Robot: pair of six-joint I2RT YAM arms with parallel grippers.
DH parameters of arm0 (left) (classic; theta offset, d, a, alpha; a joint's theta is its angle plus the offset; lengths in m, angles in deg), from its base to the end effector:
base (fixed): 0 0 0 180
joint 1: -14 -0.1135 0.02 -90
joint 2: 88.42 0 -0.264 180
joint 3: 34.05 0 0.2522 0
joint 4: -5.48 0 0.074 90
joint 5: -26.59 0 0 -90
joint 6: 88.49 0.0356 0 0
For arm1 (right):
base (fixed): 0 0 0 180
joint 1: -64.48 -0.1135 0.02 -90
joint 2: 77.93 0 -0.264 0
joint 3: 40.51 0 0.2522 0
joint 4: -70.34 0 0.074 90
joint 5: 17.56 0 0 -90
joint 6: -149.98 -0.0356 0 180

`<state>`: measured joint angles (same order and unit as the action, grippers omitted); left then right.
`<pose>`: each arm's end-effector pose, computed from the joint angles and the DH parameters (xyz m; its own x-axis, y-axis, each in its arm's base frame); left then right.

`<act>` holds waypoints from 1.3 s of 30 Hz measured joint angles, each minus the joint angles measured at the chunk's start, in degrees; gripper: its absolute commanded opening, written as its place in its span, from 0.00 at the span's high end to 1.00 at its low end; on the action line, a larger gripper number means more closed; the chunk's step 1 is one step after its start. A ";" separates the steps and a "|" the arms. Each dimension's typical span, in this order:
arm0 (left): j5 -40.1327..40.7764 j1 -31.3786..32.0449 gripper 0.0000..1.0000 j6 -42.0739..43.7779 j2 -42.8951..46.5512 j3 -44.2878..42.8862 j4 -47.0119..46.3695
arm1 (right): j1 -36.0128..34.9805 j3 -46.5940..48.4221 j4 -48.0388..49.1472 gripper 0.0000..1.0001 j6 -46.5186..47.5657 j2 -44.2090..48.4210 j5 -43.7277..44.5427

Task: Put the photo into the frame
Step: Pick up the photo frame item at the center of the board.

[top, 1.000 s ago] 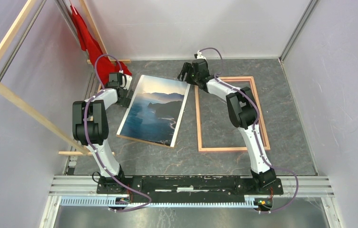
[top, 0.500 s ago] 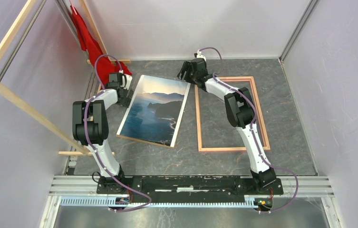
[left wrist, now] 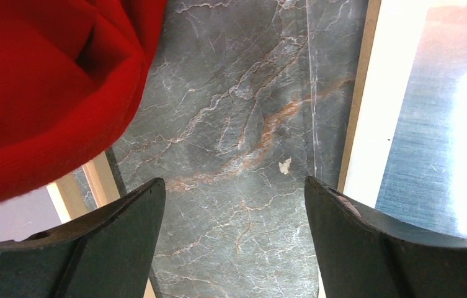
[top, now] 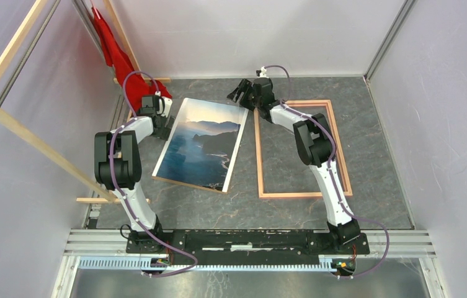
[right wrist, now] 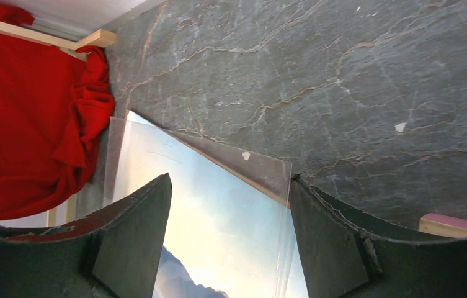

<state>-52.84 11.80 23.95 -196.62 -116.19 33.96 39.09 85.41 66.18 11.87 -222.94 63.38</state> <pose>0.3917 0.0216 0.1647 -0.8073 0.3445 -0.4792 0.1775 0.9161 0.3595 0.5170 0.2516 0.1393 -0.6506 0.5049 -0.5672 -0.1045 0.6803 0.7255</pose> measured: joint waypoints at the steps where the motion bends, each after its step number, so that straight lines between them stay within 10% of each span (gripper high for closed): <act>1: -0.07 -0.04 0.11 0.00 -0.02 -0.02 0.00 | 0.02 -0.46 0.76 0.25 -0.28 0.09 -0.42; 26: -0.26 -0.04 0.15 -0.02 -0.31 -0.28 0.26 | -0.83 -22.45 21.57 0.32 -8.94 14.21 -17.16; 39: -0.26 -0.04 0.06 -0.02 -0.72 -1.14 0.87 | -3.85 -32.59 20.61 0.98 -5.97 19.12 -20.28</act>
<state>-53.11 11.76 23.93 -197.34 -117.33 34.84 35.24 52.83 86.79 5.90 -203.81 43.09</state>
